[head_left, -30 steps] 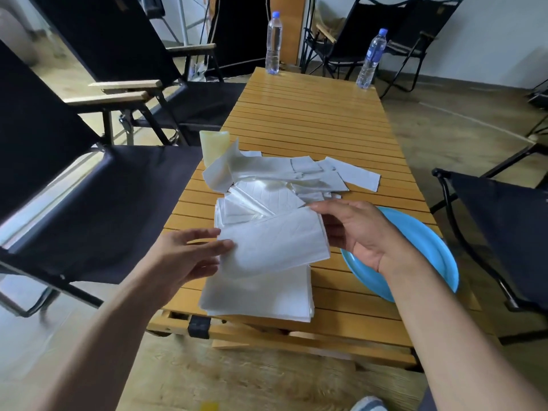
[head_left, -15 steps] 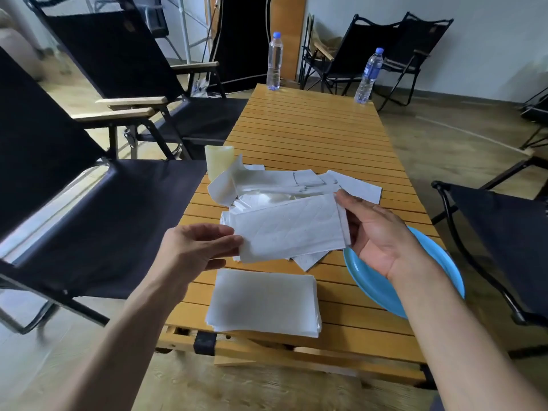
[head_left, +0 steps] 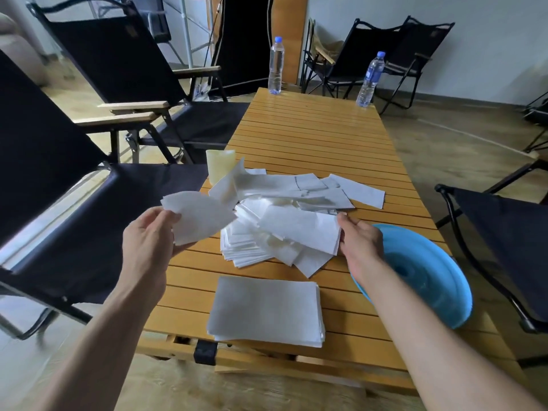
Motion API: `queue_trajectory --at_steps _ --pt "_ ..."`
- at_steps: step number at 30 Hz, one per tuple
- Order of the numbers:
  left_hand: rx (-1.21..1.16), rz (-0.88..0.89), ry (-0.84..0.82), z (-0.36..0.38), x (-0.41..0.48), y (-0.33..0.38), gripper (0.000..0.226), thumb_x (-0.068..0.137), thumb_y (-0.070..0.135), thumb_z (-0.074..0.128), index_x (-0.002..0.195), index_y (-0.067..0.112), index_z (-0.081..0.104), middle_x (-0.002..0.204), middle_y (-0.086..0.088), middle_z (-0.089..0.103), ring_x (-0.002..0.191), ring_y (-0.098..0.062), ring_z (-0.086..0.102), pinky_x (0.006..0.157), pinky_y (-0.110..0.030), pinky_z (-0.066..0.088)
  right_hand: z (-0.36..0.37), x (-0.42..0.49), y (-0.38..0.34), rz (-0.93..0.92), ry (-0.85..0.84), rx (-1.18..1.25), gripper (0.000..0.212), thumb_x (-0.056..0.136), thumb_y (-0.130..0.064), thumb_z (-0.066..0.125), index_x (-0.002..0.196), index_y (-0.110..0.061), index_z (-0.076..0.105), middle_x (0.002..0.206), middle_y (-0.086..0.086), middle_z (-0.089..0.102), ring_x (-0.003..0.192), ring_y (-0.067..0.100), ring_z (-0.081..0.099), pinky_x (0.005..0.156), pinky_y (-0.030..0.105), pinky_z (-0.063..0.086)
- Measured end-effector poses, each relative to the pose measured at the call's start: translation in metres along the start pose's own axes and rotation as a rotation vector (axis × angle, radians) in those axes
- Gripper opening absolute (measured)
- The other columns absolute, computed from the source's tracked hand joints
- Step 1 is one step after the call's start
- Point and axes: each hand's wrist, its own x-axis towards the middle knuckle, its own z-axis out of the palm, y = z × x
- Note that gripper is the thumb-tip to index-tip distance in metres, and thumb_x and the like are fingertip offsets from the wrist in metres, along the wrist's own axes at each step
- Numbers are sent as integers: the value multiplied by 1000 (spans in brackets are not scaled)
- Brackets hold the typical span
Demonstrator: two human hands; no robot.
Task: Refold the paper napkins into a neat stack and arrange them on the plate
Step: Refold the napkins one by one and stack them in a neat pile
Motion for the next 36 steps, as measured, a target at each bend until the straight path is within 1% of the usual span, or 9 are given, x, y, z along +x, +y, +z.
queue_trajectory --at_steps 5,7,13,17,22,26,29,33,36 --pt "-380 -131 -225 2 -3 11 26 89 6 46 106 15 64 91 -2 78 93 -26 75 66 -38 61 -6 -19 -20 -486 60 -318 32 91 -31 72 119 -15 67 116 -3 72 108 12 66 95 30 53" --pt "-427 -189 -389 4 -7 12 32 86 7 45 110 12 65 99 -8 77 91 -28 75 67 -39 62 -5 -39 -31 -553 -116 -262 38 89 -38 73 121 -17 68 113 -7 73 104 8 69 89 24 55" --pt "-321 -391 -541 7 -18 8 40 83 10 51 121 1 61 113 -23 69 90 -32 72 60 -38 61 -1 -76 -46 143 -889 110 52 81 -31 76 127 -13 63 116 8 74 102 21 73 75 34 61" --pt "-117 -381 -379 9 -20 6 28 90 6 64 118 2 65 123 -25 61 90 -35 72 61 -38 62 -9 -70 -42 56 -701 13 42 81 -5 78 119 -18 66 102 8 77 78 16 74 59 26 57" --pt "59 -207 -464 11 -22 10 28 98 11 60 117 31 68 104 -18 68 77 -25 76 59 -35 62 -15 -63 -41 -78 -604 5 23 91 3 65 98 -17 73 104 6 77 83 14 74 56 23 55" --pt "-90 -171 -612 7 -20 17 42 96 -5 39 100 5 79 110 -21 74 96 -34 74 68 -35 62 -16 -60 -44 65 -593 87 40 91 15 44 94 -6 77 105 15 76 89 22 73 67 28 62" --pt "100 49 -631 2 -18 16 47 88 -19 55 105 17 80 107 -8 77 100 -23 74 79 -25 60 -19 -59 -46 173 -692 171 52 82 25 33 103 3 75 109 19 75 90 24 71 70 28 62" --pt "221 245 -494 2 -17 15 33 75 12 77 104 27 77 98 5 79 94 -11 75 75 -15 57 -21 -61 -48 101 -770 144 47 80 28 52 113 2 73 113 13 75 95 22 75 76 27 60" --pt "273 295 -459 2 -16 14 18 79 39 74 89 27 81 79 -1 77 77 -10 71 69 -17 58 -20 -62 -45 -72 -760 18 37 65 0 85 100 -10 79 108 8 77 102 19 73 77 24 59"
